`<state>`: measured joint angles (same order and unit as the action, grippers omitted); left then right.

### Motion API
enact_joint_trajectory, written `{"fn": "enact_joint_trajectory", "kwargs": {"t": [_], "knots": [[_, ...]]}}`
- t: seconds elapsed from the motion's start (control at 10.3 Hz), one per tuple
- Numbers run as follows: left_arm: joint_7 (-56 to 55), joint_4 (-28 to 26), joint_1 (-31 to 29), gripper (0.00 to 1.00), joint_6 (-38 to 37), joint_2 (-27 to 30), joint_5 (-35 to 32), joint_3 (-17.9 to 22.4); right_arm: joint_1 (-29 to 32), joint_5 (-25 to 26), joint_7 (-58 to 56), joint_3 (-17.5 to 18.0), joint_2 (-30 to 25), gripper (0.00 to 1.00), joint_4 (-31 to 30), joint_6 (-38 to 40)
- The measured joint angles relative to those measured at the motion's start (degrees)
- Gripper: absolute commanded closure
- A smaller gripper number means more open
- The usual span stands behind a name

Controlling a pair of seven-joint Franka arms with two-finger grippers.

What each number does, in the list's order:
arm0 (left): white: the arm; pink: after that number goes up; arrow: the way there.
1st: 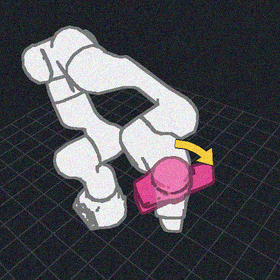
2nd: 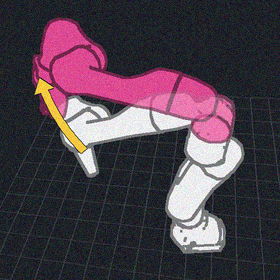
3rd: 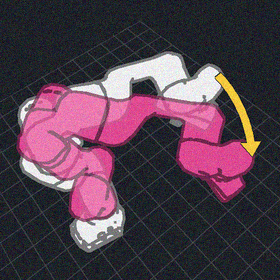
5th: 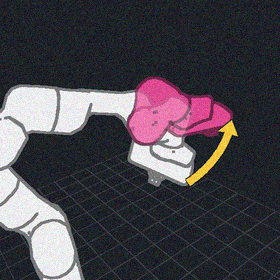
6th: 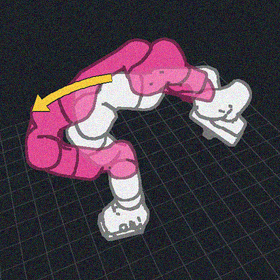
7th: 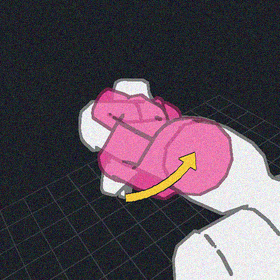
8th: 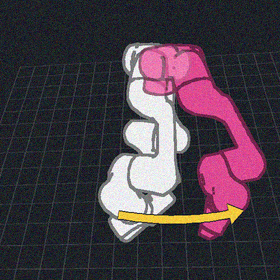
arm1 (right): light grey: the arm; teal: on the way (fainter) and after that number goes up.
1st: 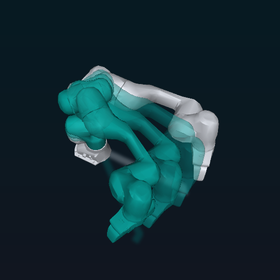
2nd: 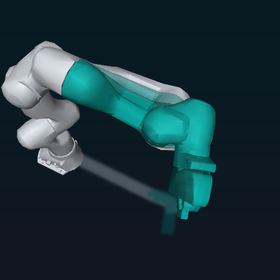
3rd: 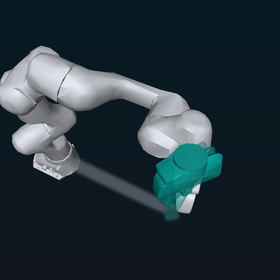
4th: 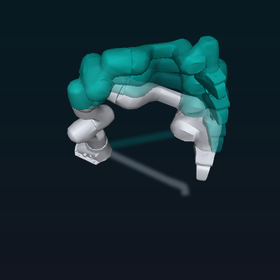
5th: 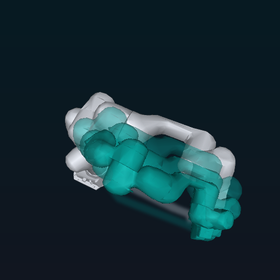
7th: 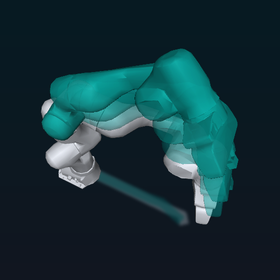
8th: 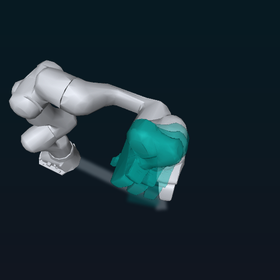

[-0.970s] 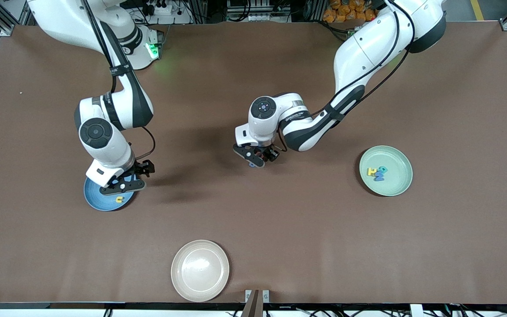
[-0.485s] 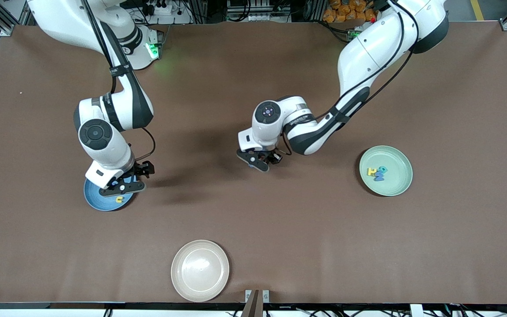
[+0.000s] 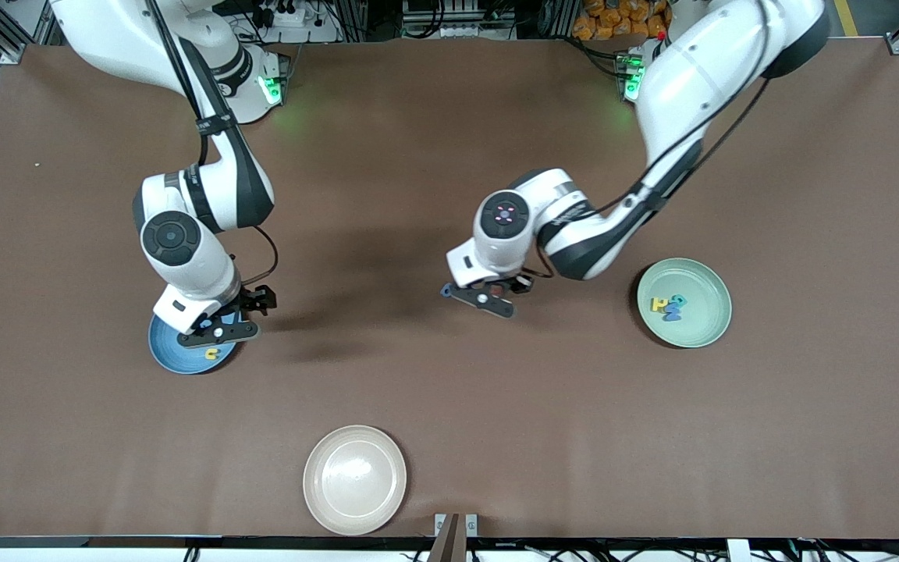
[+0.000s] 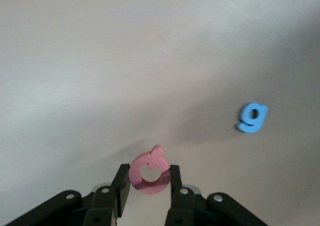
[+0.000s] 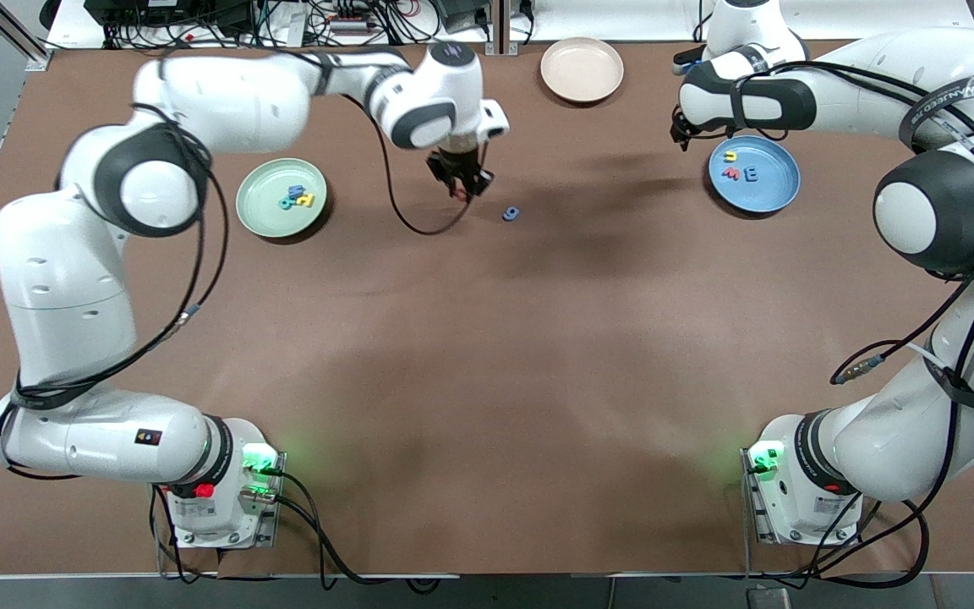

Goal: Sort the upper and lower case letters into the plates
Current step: 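Close the left gripper on the pink o and lift it, then carry the pink o to the green plate while the right gripper descends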

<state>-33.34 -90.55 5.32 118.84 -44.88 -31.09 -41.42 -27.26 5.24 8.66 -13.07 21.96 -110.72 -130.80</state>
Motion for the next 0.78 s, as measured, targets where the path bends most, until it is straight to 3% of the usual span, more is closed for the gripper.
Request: {"fn": "enact_joint_trajectory", "kwargs": {"t": [0.39, 0.78], "knots": [[2.2, -0.5, -18.8, 1.00, -8.7, 0.8, 0.1, -9.6, -6.6, -1.7, 12.4, 0.2, 2.3, 0.00, 1.2, 0.0], [2.7, -1.7, -24.2, 1.00, -12.6, 0.8, 0.1, -10.4, -13.9, -10.5, 23.3, 0.3, 6.9, 0.00, 6.8, 0.0]]}}
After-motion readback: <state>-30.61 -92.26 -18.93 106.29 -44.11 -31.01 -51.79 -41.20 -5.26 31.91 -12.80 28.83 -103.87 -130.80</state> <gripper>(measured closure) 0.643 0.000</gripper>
